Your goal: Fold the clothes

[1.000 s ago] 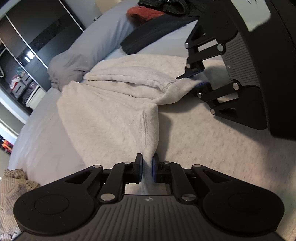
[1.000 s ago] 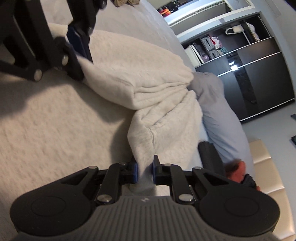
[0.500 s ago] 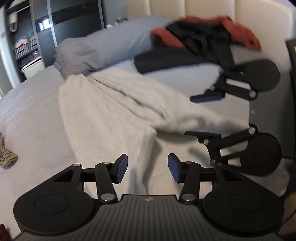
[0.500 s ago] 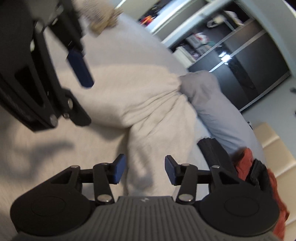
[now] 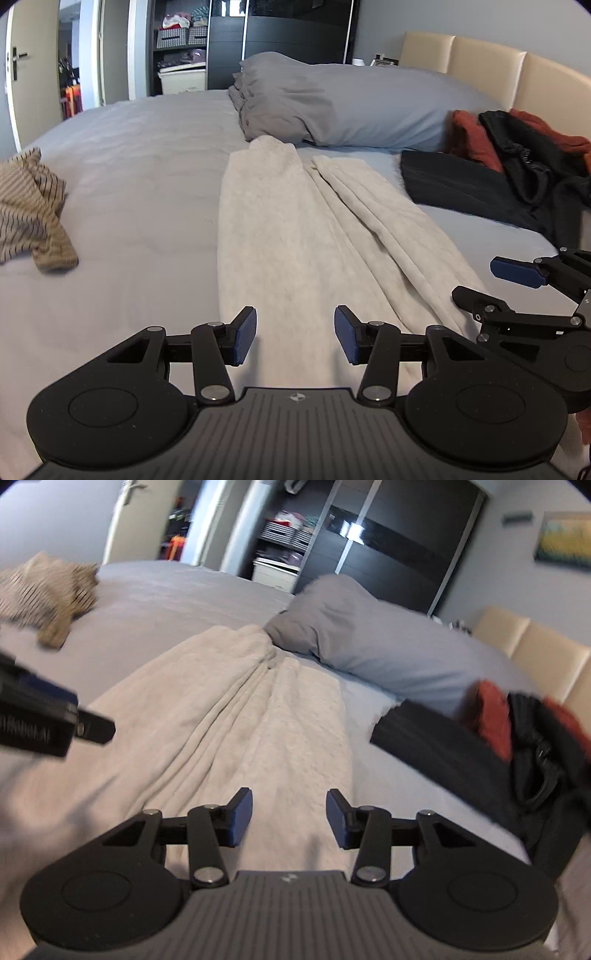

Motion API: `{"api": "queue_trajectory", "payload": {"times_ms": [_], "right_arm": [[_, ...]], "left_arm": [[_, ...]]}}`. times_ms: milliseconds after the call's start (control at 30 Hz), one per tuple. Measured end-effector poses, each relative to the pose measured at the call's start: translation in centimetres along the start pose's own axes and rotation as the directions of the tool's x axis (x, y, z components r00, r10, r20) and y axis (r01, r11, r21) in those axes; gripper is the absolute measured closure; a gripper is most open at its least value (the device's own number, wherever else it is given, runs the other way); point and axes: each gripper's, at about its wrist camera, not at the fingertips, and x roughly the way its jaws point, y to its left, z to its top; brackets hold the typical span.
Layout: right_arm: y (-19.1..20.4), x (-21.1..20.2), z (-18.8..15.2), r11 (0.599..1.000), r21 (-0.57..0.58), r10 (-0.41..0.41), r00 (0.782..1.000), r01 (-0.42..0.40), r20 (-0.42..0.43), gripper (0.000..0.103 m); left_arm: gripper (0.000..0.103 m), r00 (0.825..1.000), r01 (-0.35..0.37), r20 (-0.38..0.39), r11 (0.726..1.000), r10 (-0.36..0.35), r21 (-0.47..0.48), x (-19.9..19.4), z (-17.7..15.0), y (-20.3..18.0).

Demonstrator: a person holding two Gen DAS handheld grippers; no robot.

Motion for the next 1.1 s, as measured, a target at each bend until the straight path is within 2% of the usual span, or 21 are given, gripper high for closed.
{"api": "queue_trajectory", "payload": {"times_ms": [167, 233, 300, 333, 400, 500, 533, 567, 633, 767, 900, 1100], "right_arm": [[-0.2, 3.2, 1.8, 0.996, 0.084, 0.038, 0.999, -0.037, -0.008, 0.056], [-0.1, 4.3, 2.4, 0.994, 0.100, 0.047, 0.999, -0.046, -0.006, 0.056], [0.1, 5.4, 2.9, 0.993, 0.103, 0.051, 0.999, -0.050, -0.005, 0.059], [0.2, 5.9, 3.1, 0.994, 0.102, 0.050, 0.999, -0.049, -0.007, 0.064], [0.5, 7.1, 3.4, 0.994, 0.098, 0.047, 0.999, -0.045, -0.017, 0.065], [0.5, 8.9, 3.5, 0.995, 0.092, 0.039, 0.998, -0.034, -0.053, 0.075], [0.3, 9.4, 3.4, 0.994, 0.099, 0.048, 0.997, -0.042, -0.061, 0.083], [-0.1, 9.8, 3.3, 0.991, 0.121, 0.061, 0.996, -0.053, -0.064, 0.094], [-1.4, 9.9, 3.2, 0.973, 0.209, 0.106, 0.993, -0.093, -0.049, 0.097], [-3.9, 9.1, 3.8, 0.882, 0.394, 0.264, 0.964, -0.259, 0.044, 0.097], [-3.9, 9.4, 4.0, 0.827, 0.439, 0.368, 0.928, -0.352, 0.051, 0.097], [-2.2, 11.5, 2.0, 0.857, 0.419, 0.346, 0.938, -0.300, -0.035, 0.097]], "left_arm": [[0.058, 1.000, 0.005, 0.011, 0.998, -0.005, -0.061, 2.5, 1.8, -0.6], [0.065, 1.000, -0.012, 0.010, 0.998, 0.013, -0.062, 3.5, 2.0, -1.1], [0.070, 1.000, -0.014, 0.001, 0.997, 0.014, -0.071, 4.6, 2.3, -1.2], [0.070, 1.000, -0.013, 0.001, 0.997, 0.013, -0.074, 5.0, 2.4, -1.1], [0.070, 1.000, -0.011, -0.002, 0.997, 0.011, -0.078, 5.7, 2.6, -0.9], [0.071, 1.000, -0.002, -0.029, 0.998, 0.000, -0.070, 6.9, 2.5, -0.8], [0.071, 0.999, 0.004, -0.043, 0.997, -0.008, -0.073, 7.3, 2.3, -0.8], [0.071, 0.998, 0.012, -0.053, 0.997, -0.016, -0.082, 7.7, 2.1, -0.6], [0.072, 0.998, 0.016, -0.055, 0.995, -0.022, -0.102, 7.9, 1.7, -0.3], [0.072, 0.998, 0.038, -0.046, 0.989, -0.045, -0.144, 7.7, 1.8, 0.5], [0.072, 0.998, 0.048, -0.043, 0.987, -0.055, -0.154, 7.5, 1.6, 0.7], [0.072, 0.998, 0.039, -0.046, 0.992, -0.045, -0.120, 7.5, 1.4, 0.2]]}}
